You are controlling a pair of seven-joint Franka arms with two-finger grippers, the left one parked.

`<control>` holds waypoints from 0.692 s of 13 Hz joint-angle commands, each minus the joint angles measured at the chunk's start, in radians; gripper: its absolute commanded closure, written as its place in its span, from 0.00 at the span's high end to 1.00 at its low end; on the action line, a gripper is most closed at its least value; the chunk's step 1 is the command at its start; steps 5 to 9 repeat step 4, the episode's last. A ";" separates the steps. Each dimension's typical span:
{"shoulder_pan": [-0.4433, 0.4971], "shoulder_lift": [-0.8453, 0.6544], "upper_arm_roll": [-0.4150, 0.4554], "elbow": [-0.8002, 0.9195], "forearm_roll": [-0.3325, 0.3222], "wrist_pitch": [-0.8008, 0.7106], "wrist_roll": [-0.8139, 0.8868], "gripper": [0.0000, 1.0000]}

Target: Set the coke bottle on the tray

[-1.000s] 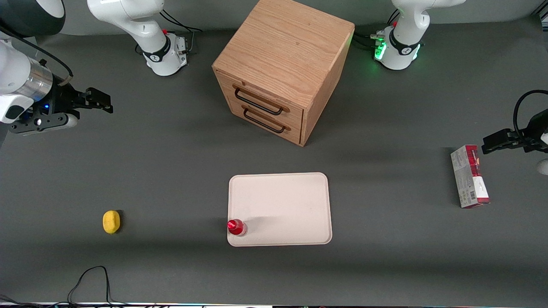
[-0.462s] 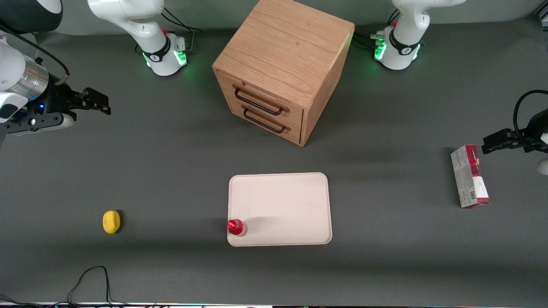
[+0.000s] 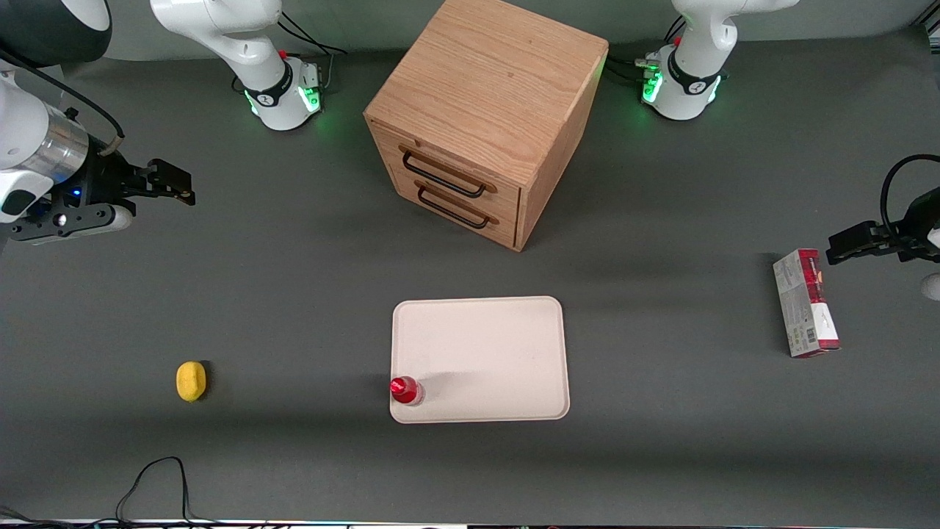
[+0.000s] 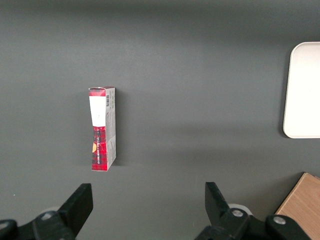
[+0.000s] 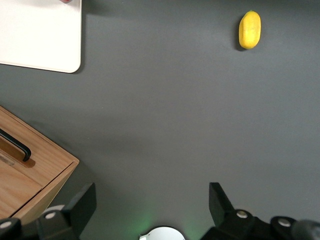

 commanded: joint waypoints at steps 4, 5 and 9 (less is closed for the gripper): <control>0.071 0.019 -0.074 0.042 0.043 -0.023 0.055 1.00; 0.071 0.019 -0.074 0.042 0.043 -0.023 0.055 1.00; 0.071 0.019 -0.074 0.042 0.043 -0.023 0.055 1.00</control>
